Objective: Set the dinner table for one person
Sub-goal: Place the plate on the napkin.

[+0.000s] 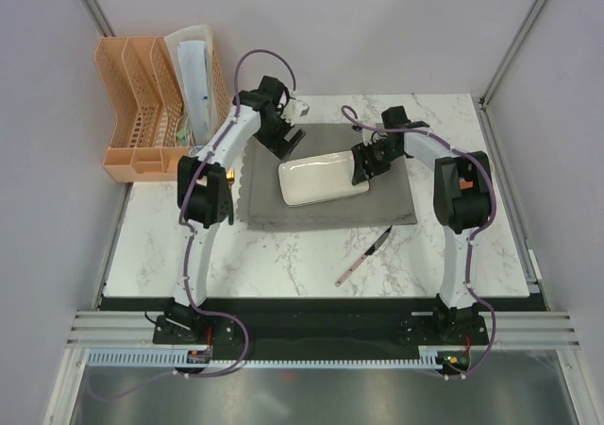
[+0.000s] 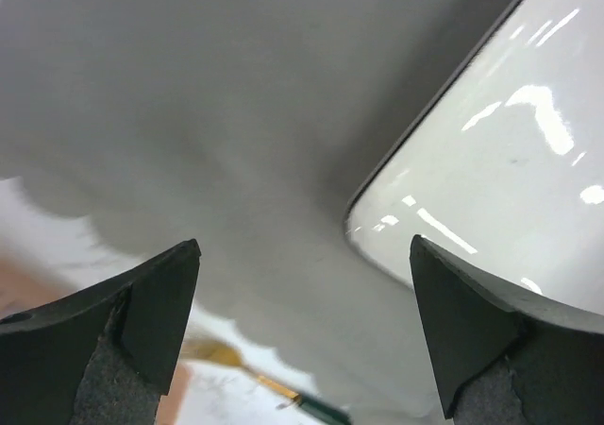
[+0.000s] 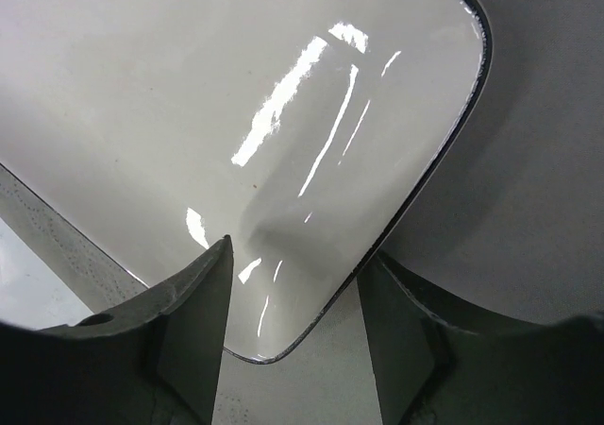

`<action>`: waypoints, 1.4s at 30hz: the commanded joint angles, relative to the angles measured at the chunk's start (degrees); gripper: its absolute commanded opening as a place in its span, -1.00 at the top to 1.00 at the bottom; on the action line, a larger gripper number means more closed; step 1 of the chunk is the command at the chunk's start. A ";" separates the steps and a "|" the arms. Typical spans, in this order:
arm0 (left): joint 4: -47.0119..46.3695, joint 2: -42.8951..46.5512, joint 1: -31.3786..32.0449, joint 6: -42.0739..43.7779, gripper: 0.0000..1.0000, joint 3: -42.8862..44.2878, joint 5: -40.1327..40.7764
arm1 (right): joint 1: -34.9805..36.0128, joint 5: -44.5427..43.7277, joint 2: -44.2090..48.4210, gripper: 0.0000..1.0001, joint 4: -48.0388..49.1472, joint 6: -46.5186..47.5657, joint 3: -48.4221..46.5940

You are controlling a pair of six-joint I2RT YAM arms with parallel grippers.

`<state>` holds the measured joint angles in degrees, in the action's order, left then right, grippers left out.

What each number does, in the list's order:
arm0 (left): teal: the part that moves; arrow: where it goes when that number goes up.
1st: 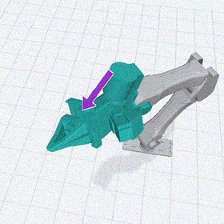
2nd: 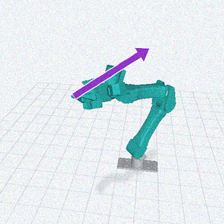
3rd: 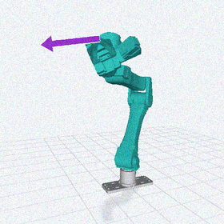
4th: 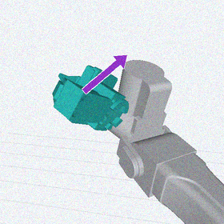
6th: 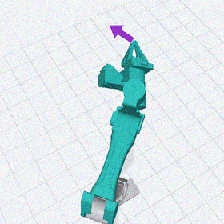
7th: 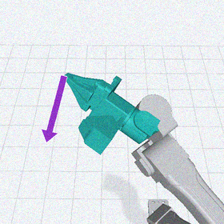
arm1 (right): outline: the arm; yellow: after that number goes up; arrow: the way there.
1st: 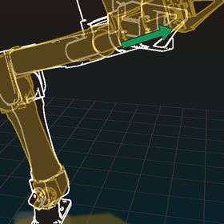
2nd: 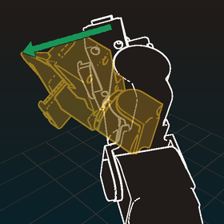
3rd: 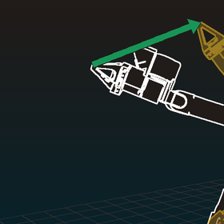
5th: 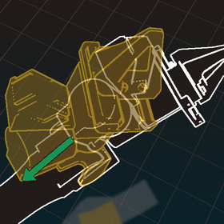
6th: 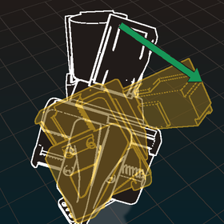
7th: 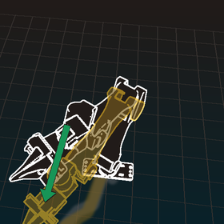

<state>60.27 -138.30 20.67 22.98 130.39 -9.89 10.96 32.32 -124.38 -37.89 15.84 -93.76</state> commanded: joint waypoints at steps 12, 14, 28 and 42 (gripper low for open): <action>8.63 17.36 -2.56 -3.46 -1.00 -8.12 -15.74 | -0.06 -4.72 2.38 -0.27 -2.27 2.01 1.73; 8.47 18.06 -2.39 -4.17 -1.00 -10.84 -21.89 | -0.15 -5.15 4.14 -0.29 -2.54 2.09 2.70; -1.03 23.69 -1.86 -5.75 -0.96 -30.98 -25.62 | -0.68 -9.20 15.39 -0.23 -0.17 2.62 9.38; -4.28 13.23 -1.86 -9.54 -0.87 -23.87 -19.38 | -0.85 -6.65 5.73 0.07 6.16 -3.79 3.14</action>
<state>57.14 -123.57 18.50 15.42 103.70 -31.44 10.33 23.86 -117.45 -34.13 14.13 -87.35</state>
